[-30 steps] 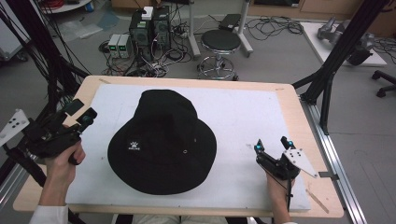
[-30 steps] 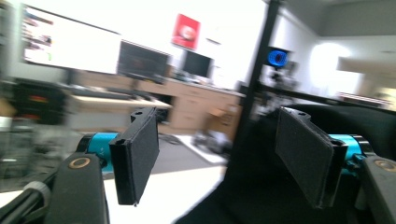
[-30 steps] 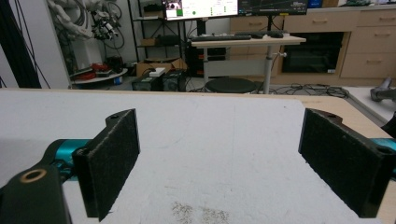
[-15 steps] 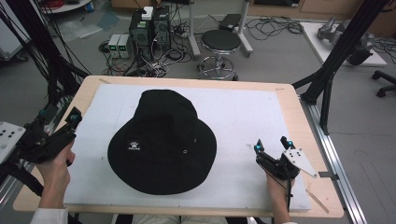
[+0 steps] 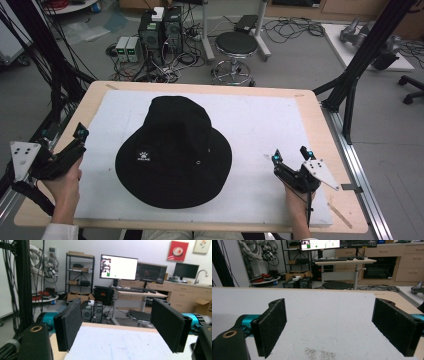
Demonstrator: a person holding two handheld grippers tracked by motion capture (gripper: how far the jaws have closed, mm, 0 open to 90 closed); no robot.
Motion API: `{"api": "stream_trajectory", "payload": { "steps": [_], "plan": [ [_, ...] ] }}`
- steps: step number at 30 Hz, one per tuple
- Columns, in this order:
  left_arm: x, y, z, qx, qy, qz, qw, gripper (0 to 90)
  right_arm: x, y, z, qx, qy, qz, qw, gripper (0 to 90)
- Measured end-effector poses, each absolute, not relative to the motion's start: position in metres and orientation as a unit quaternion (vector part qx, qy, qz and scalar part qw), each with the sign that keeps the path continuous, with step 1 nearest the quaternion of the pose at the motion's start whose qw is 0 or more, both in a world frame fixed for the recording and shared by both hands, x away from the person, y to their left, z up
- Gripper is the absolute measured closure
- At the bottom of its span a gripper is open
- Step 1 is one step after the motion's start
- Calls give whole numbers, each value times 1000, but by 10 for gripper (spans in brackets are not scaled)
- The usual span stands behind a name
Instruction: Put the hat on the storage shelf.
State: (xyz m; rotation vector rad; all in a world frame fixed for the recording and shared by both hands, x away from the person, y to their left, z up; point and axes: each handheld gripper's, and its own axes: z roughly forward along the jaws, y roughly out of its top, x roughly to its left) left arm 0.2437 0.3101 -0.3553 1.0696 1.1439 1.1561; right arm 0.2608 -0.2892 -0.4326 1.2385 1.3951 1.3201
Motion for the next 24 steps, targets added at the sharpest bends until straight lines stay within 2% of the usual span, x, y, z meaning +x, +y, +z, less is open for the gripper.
{"api": "stream_trajectory", "payload": {
  "steps": [24],
  "plan": [
    [252, 314, -394, 471, 512, 493, 522, 227, 261, -289, -433, 492, 556, 527, 413, 117]
  ]
}}
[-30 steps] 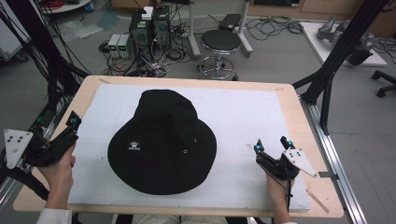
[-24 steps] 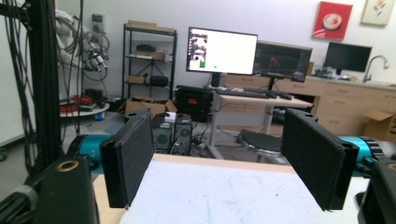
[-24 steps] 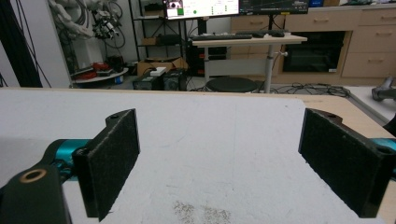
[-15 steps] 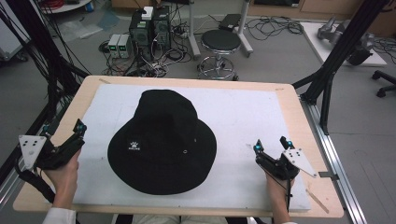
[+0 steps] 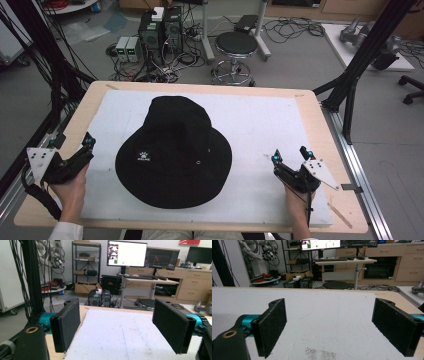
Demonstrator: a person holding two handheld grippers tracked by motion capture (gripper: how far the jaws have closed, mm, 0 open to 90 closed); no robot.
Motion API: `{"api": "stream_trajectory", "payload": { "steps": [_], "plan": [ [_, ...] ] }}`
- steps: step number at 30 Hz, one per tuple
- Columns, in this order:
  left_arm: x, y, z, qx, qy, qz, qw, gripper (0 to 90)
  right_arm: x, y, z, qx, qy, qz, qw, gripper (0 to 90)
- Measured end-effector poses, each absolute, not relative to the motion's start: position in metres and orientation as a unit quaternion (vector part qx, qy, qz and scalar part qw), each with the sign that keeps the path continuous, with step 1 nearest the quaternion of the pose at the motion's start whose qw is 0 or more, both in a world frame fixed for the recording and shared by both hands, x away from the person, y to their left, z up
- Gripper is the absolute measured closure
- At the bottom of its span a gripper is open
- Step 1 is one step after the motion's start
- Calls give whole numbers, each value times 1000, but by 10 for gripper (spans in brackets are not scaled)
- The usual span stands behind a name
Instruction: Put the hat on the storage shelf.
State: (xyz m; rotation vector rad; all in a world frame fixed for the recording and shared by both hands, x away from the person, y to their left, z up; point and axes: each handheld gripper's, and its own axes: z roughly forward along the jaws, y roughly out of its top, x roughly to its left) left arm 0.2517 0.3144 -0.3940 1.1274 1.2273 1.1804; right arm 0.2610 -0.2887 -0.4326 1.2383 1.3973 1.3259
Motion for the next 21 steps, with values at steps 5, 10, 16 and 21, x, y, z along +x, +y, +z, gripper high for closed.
{"api": "stream_trajectory", "payload": {
  "steps": [5, 10, 16, 21],
  "plan": [
    [251, 318, -401, 473, 511, 492, 522, 222, 261, -289, -433, 492, 556, 527, 413, 117],
    [251, 322, -410, 472, 524, 490, 513, 221, 261, -289, -433, 490, 557, 529, 412, 117],
    [249, 324, -423, 482, 526, 486, 504, 221, 261, -288, -433, 491, 557, 529, 411, 117],
    [250, 321, -429, 494, 522, 481, 502, 221, 261, -288, -433, 488, 560, 529, 409, 117]
  ]
}}
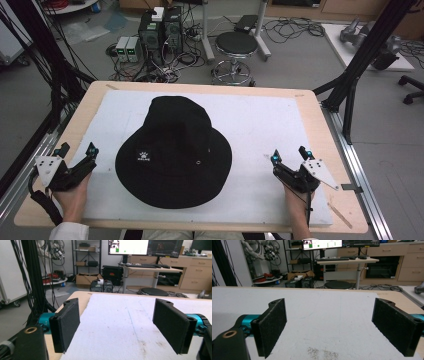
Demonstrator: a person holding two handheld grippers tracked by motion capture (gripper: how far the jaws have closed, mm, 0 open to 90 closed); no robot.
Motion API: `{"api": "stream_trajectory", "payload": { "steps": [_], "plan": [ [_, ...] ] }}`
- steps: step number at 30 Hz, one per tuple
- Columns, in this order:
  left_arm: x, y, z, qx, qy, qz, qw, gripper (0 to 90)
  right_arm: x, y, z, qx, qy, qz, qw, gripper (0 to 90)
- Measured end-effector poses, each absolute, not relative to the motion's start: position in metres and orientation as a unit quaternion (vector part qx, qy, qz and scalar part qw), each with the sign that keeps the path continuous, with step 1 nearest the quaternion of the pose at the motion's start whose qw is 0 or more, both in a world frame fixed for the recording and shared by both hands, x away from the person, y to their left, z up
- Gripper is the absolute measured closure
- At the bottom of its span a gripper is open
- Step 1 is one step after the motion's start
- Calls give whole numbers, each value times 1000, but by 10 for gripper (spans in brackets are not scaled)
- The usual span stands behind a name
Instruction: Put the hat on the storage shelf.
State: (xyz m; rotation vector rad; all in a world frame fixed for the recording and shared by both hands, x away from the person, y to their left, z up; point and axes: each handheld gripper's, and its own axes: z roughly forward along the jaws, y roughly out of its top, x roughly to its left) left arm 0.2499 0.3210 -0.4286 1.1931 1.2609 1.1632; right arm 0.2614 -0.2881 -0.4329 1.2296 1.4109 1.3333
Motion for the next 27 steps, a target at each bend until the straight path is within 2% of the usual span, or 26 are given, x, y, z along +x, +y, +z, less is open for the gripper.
{"api": "stream_trajectory", "payload": {
  "steps": [27],
  "plan": [
    [249, 322, -430, 492, 527, 472, 506, 221, 260, -287, -433, 490, 559, 533, 404, 117]
  ]
}}
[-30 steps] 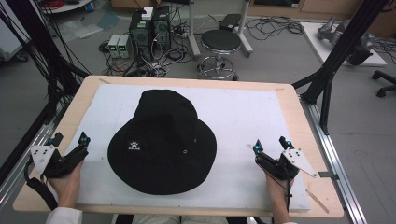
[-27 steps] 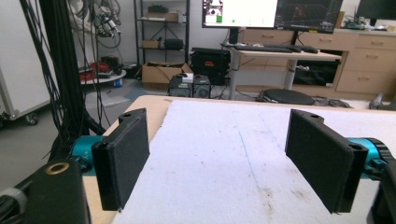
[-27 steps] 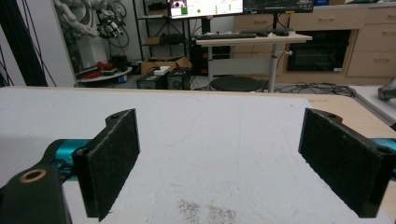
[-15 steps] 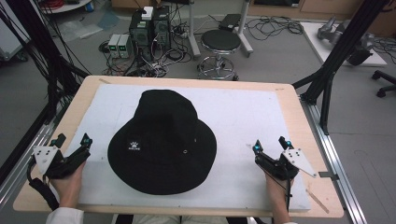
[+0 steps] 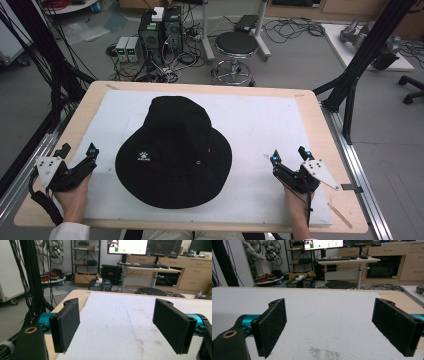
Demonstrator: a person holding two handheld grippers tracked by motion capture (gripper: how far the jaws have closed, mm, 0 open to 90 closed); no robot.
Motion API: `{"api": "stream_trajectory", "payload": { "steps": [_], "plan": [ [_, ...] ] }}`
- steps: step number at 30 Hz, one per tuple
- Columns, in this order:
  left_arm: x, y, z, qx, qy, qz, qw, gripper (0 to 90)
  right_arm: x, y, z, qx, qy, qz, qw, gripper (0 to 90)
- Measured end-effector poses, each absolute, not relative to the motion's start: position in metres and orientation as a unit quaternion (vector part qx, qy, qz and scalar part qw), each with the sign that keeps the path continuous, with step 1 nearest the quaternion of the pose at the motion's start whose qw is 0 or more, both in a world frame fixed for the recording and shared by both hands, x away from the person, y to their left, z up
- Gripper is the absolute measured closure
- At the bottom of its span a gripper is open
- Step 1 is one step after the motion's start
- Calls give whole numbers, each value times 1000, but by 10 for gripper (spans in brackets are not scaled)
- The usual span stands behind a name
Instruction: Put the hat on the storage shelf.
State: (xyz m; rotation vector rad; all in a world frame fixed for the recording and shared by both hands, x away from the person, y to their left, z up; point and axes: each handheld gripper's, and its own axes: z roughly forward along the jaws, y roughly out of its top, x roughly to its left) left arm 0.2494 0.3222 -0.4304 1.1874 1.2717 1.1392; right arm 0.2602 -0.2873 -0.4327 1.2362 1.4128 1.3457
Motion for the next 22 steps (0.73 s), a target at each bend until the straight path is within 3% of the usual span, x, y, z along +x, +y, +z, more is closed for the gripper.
{"api": "stream_trajectory", "payload": {
  "steps": [22],
  "plan": [
    [253, 324, -434, 497, 532, 461, 507, 227, 261, -288, -433, 492, 560, 533, 401, 117]
  ]
}}
